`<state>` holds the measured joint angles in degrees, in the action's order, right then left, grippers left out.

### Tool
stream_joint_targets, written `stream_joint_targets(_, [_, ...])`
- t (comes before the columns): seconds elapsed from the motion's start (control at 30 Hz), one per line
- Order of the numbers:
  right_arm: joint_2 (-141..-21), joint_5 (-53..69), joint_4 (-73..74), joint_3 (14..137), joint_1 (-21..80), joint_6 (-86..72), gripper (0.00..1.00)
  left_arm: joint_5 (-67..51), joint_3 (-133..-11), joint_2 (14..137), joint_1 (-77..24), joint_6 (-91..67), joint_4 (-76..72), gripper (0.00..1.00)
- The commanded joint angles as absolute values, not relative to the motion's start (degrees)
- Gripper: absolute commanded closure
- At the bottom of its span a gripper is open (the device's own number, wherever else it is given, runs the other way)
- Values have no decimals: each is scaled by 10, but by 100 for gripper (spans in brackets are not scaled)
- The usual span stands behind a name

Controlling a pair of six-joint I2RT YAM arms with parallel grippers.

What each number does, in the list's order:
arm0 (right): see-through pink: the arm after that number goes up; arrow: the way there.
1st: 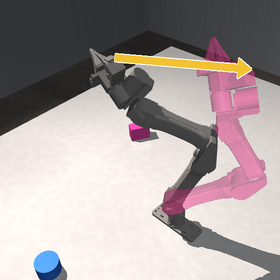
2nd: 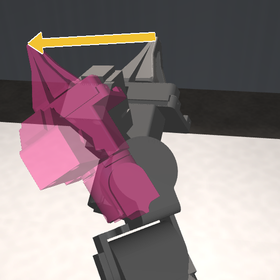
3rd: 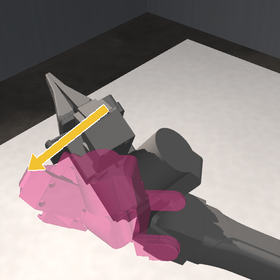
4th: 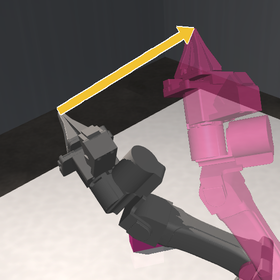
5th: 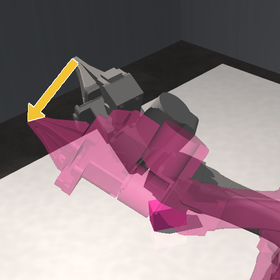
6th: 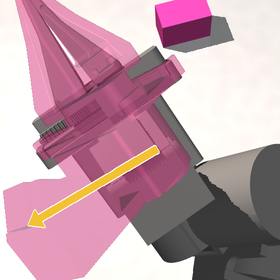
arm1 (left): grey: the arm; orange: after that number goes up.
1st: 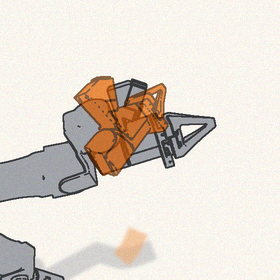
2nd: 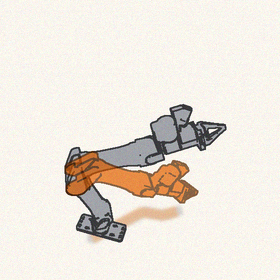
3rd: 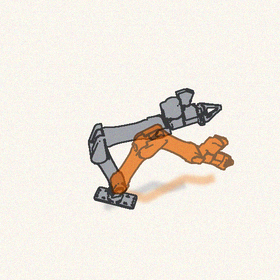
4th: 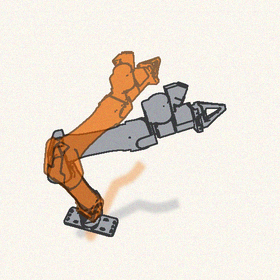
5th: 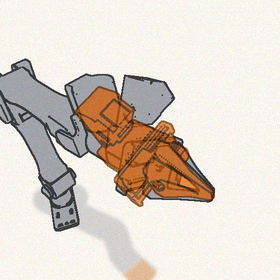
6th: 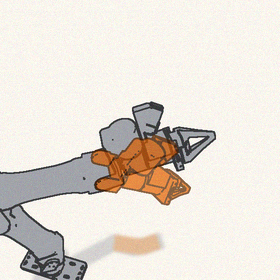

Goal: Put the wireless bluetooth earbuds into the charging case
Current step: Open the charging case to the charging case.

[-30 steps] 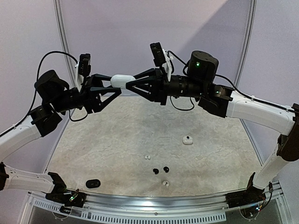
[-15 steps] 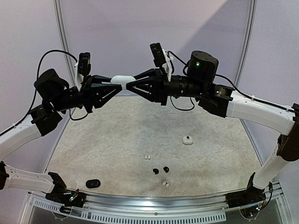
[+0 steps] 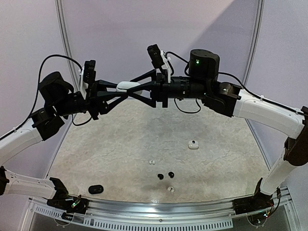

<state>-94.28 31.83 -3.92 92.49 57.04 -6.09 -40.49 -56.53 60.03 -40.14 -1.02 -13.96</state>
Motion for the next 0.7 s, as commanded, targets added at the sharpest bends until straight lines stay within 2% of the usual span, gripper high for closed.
stream_joint_targets(0.0, [-961, 270, -1, 949, 570, -47, 48, -432, -580, 596, -418, 77, -87, 100])
stream_joint_targets(0.27, [-961, 256, 31, 964, 569, -40, 52, -436, -585, 592, -419, 131, -37, 100])
stream_joint_targets(0.67, [-970, 256, 48, 969, 547, -106, 52, -447, -573, 591, -417, 124, -24, 100])
